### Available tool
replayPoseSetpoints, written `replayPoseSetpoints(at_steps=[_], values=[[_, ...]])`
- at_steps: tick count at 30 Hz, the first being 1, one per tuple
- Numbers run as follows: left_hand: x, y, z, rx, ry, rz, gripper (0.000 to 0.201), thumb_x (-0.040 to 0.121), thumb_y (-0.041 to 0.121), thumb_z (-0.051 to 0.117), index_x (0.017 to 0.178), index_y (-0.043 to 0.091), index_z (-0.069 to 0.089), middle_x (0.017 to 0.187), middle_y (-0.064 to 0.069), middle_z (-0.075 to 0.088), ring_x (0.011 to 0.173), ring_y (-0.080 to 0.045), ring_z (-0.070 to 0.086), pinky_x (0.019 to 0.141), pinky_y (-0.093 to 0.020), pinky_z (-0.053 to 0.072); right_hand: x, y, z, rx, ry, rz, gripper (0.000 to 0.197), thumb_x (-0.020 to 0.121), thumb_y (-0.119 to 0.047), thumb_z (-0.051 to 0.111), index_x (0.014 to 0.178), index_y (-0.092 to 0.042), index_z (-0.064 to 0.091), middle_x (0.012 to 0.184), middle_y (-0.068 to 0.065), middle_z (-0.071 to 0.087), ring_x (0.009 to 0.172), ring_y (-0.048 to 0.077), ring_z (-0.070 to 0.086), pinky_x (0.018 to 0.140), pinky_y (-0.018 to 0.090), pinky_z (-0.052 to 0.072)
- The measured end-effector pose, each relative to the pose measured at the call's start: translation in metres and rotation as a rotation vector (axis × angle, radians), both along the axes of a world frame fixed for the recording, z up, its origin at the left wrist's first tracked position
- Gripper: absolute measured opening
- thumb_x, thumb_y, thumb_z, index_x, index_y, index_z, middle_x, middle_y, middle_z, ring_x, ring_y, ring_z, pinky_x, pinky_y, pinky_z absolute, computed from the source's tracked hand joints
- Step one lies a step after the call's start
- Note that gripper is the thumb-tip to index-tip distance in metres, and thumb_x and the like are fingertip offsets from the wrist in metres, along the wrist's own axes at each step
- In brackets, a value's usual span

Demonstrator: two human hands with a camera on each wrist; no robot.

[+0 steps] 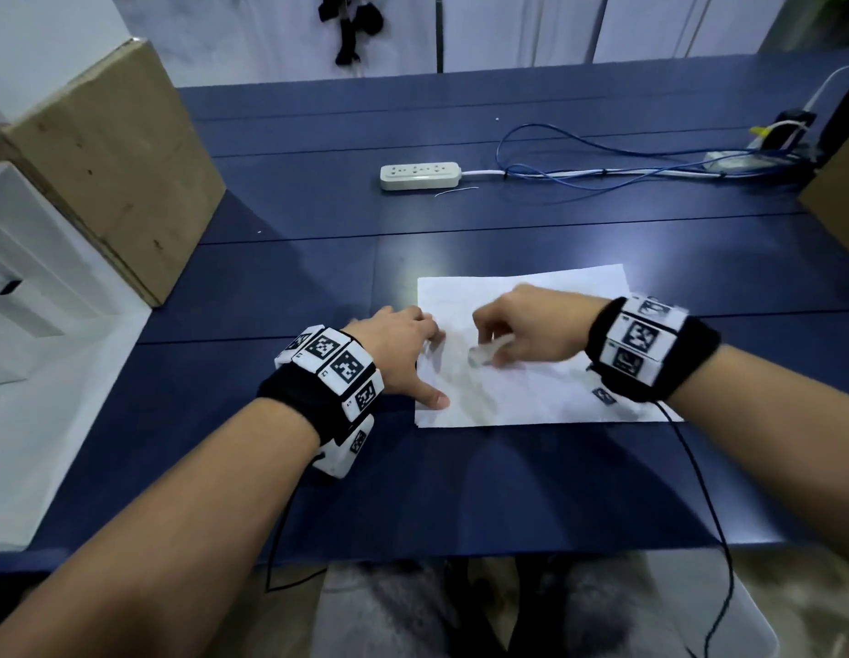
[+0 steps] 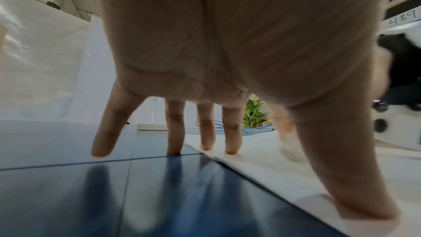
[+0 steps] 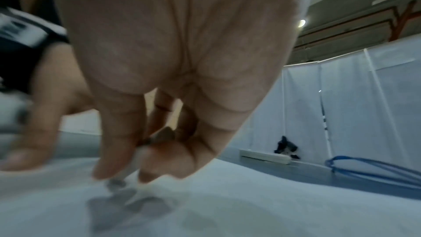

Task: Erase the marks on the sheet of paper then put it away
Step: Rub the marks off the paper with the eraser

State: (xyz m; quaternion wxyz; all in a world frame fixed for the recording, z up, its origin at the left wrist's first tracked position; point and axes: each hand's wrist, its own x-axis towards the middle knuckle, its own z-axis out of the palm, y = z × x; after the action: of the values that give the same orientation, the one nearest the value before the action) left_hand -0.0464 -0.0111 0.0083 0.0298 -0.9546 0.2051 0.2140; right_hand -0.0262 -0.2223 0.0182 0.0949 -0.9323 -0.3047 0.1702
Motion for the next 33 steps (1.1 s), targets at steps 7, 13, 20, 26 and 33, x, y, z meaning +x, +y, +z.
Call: replayPoseSetpoints(at_steps=[7, 13, 20, 26, 33], values=[[0.004, -0.007, 0.001, 0.095, -0.095, -0.107, 0.086, 0.063, 0.083, 0.060, 0.128, 0.027, 0.051, 0.126, 0.007, 0.050, 0.120, -0.017, 0.043, 0.098, -0.047, 0.026, -0.006, 0.006, 0.001, -0.034, 0.096, 0.049, 0.017, 0.077, -0.030, 0.076, 0.088, -0.030, 0.062, 0.068, -0.015, 0.053, 0.067, 0.003, 0.049, 0.060, 0.018, 0.035], [0.008, -0.008, 0.000, 0.063, -0.066, -0.100, 0.081, 0.063, 0.079, 0.066, 0.122, 0.025, 0.058, 0.135, 0.006, 0.042, 0.123, -0.015, 0.043, 0.098, -0.045, 0.025, -0.003, 0.000, 0.000, -0.010, 0.012, -0.013, 0.015, 0.079, -0.027, 0.071, 0.089, -0.025, 0.060, 0.078, -0.007, 0.060, 0.078, 0.016, 0.055, 0.067, 0.026, 0.040], [0.011, -0.008, -0.003, 0.049, -0.057, -0.104, 0.090, 0.060, 0.081, 0.066, 0.126, 0.022, 0.054, 0.128, 0.009, 0.048, 0.115, -0.014, 0.051, 0.094, -0.044, 0.029, 0.003, 0.007, 0.002, -0.042, 0.059, 0.005, 0.018, 0.077, -0.029, 0.076, 0.088, -0.028, 0.062, 0.071, -0.013, 0.054, 0.072, 0.010, 0.053, 0.061, 0.020, 0.040], [0.009, -0.007, -0.003, 0.004, -0.050, -0.068, 0.089, 0.061, 0.077, 0.070, 0.130, 0.024, 0.050, 0.124, 0.011, 0.049, 0.115, -0.013, 0.052, 0.090, -0.043, 0.028, 0.007, -0.003, -0.002, 0.007, 0.027, -0.028, 0.017, 0.077, -0.027, 0.074, 0.087, -0.028, 0.061, 0.072, -0.013, 0.057, 0.074, 0.012, 0.055, 0.066, 0.024, 0.044], [0.009, -0.006, -0.003, -0.033, -0.030, -0.047, 0.094, 0.062, 0.074, 0.073, 0.137, 0.025, 0.047, 0.130, 0.012, 0.046, 0.117, -0.013, 0.051, 0.093, -0.043, 0.026, 0.003, 0.002, 0.000, -0.043, 0.069, 0.005, 0.018, 0.077, -0.030, 0.075, 0.092, -0.027, 0.065, 0.072, -0.011, 0.059, 0.070, 0.007, 0.054, 0.063, 0.021, 0.042]])
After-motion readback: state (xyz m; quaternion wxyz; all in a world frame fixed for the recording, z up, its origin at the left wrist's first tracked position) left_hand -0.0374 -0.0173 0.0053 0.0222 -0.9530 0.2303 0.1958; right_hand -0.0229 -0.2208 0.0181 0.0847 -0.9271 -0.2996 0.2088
